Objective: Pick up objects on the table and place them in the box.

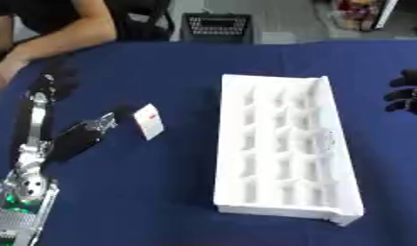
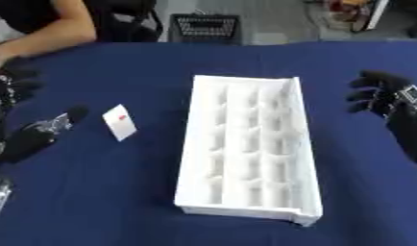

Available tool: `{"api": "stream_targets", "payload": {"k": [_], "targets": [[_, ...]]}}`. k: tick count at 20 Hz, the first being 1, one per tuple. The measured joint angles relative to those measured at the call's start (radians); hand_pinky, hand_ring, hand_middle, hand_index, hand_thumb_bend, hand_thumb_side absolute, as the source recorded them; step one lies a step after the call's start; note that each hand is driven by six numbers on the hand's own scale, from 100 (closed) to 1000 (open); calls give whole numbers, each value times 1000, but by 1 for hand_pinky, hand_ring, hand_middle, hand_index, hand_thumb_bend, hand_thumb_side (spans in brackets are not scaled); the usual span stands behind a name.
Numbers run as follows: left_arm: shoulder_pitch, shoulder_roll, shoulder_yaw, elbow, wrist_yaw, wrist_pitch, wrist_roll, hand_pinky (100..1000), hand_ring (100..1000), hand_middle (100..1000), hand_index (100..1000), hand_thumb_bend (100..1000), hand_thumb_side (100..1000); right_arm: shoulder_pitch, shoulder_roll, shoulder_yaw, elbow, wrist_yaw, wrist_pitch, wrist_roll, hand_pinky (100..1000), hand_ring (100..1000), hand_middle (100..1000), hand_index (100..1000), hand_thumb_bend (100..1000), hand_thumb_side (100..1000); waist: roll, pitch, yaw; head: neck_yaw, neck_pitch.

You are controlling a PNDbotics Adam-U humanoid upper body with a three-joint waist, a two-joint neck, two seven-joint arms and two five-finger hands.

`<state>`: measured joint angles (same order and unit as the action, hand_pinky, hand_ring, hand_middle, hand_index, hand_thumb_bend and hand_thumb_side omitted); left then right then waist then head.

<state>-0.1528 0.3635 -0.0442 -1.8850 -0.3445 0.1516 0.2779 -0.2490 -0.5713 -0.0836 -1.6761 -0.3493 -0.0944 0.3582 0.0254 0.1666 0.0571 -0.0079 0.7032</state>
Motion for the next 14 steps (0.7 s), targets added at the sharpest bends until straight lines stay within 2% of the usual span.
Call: {"api": "stream_targets", "payload": {"k": [4,14], "targets": [[2,2,0,0,-23,12,-12,818,793,804,1000,950,475,0,0,0,0,0,0,0,653,703,736,863,100,927,0,0,0,1,0],[16,37,-20,-12,-180,120,-159,820,794,805,1000,947,511,0,0,0,0,0,0,0,653,702,735,862,100,927,0,0,-3,8,0]]}}
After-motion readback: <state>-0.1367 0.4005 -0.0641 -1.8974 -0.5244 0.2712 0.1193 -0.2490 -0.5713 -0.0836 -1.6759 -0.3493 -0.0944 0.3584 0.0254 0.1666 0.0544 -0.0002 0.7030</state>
